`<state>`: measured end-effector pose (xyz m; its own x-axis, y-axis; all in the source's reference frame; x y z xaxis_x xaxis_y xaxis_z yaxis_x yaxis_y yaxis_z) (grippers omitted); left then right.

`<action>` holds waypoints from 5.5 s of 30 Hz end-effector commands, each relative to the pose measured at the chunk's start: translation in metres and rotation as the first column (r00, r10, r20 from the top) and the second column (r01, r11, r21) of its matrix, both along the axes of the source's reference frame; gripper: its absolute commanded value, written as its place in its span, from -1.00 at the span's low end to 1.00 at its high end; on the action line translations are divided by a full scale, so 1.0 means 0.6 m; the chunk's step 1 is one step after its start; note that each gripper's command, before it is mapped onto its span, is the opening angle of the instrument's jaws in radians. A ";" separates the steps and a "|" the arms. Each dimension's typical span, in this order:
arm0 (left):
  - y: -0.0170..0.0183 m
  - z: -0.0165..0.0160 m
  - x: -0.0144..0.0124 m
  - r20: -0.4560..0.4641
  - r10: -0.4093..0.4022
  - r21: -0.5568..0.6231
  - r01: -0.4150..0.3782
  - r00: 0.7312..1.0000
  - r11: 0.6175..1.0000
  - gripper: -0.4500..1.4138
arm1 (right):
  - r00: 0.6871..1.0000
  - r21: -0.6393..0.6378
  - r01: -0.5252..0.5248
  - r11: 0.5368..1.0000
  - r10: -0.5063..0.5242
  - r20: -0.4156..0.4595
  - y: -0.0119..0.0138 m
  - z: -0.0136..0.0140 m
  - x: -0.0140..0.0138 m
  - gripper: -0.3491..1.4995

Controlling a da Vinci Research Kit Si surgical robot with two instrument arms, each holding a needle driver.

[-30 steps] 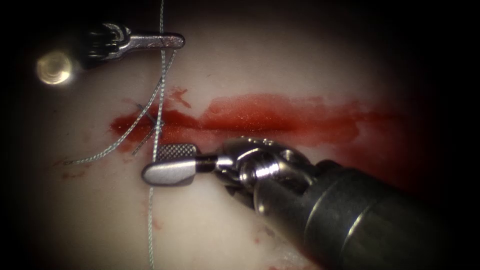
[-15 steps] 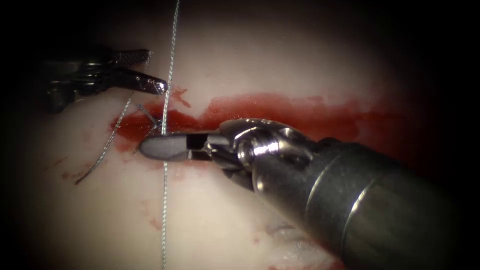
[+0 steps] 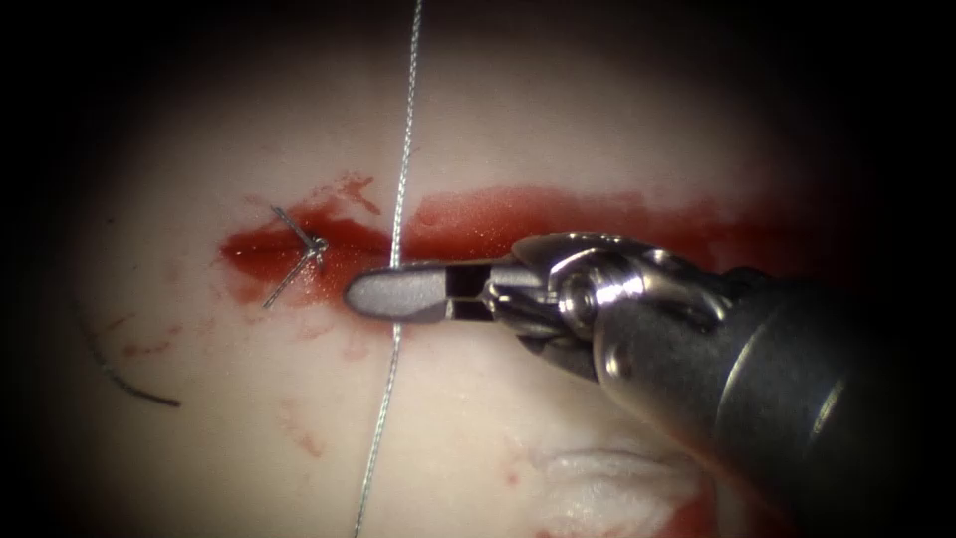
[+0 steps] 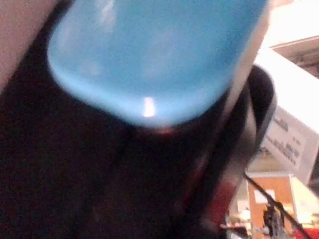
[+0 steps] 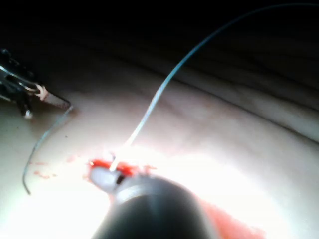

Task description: Wound Closure

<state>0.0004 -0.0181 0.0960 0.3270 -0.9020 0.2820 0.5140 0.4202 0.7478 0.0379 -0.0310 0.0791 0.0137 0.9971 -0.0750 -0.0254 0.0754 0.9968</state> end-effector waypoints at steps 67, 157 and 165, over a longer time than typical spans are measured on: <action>-0.0147 -0.0003 -0.0335 0.425 0.199 0.239 -0.321 0.883 0.917 0.12 | 0.816 -0.442 -0.544 0.713 0.571 -0.083 0.0343 -0.0009 -0.0125 -1.00; 0.0048 -0.0019 -0.0266 0.396 -0.029 0.151 -0.034 0.918 0.988 0.78 | 0.958 -0.206 -0.247 0.947 0.271 0.094 0.0134 0.0086 -0.0018 -1.00; -0.0080 0.0016 -0.0289 0.300 -0.009 0.426 -0.126 0.954 0.896 0.51 | 0.870 -0.269 -0.472 0.839 0.493 0.009 0.0247 0.0062 -0.0086 -1.00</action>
<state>-0.0167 -0.0245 0.0975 0.3707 -0.9265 -0.0646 0.2317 0.0249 0.9725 0.0320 -0.0175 0.0829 -0.4593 0.8225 -0.3356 -0.2026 0.2708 0.9411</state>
